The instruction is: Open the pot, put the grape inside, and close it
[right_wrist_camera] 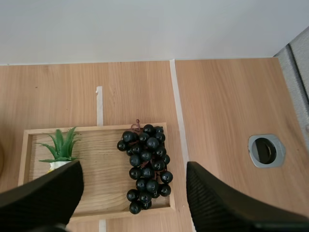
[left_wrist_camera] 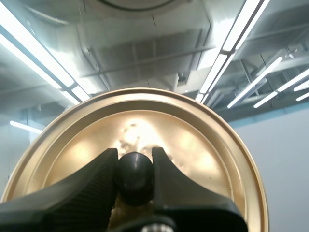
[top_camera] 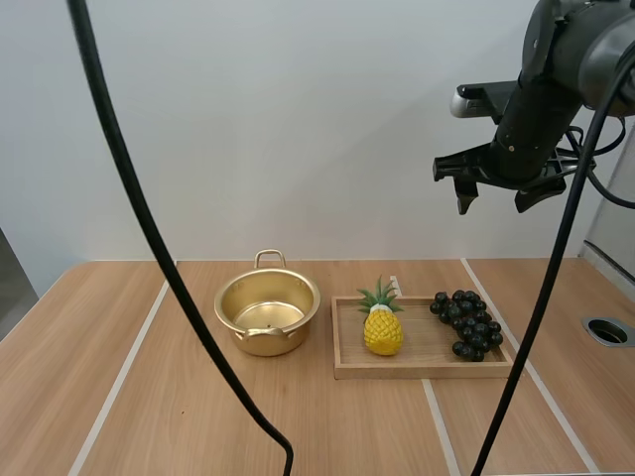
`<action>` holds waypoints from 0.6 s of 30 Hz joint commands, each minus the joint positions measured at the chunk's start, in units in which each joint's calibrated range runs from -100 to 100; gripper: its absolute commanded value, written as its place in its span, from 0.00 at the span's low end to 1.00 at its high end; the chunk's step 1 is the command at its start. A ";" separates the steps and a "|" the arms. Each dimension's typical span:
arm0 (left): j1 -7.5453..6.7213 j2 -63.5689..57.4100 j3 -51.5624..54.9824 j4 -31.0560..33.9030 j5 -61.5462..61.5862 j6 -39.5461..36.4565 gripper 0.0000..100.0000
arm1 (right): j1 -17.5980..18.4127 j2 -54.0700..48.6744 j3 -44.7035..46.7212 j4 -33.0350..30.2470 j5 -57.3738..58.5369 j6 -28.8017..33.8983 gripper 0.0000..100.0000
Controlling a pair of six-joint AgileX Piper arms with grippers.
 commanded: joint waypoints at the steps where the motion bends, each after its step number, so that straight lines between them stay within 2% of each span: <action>1: -0.05 -0.35 -5.69 0.04 -0.82 -0.60 0.00 | -0.10 1.92 -0.01 1.57 0.02 0.05 1.00; 5: -0.05 -0.35 -11.83 0.04 -0.45 -0.60 0.00 | -0.10 5.06 -0.01 2.83 0.02 0.14 1.00; 9: -0.05 -0.35 -15.35 0.04 2.37 -0.60 0.00 | -0.10 7.58 1.37 1.34 0.02 1.00 1.00; 14: -0.05 -0.35 -15.89 0.42 6.80 -0.50 0.00 | -0.77 8.35 7.44 0.14 0.02 1.10 1.00; 18: -0.05 -0.11 -15.89 0.42 8.81 -0.50 0.00 | -1.03 8.35 13.17 -2.33 -5.31 1.10 1.00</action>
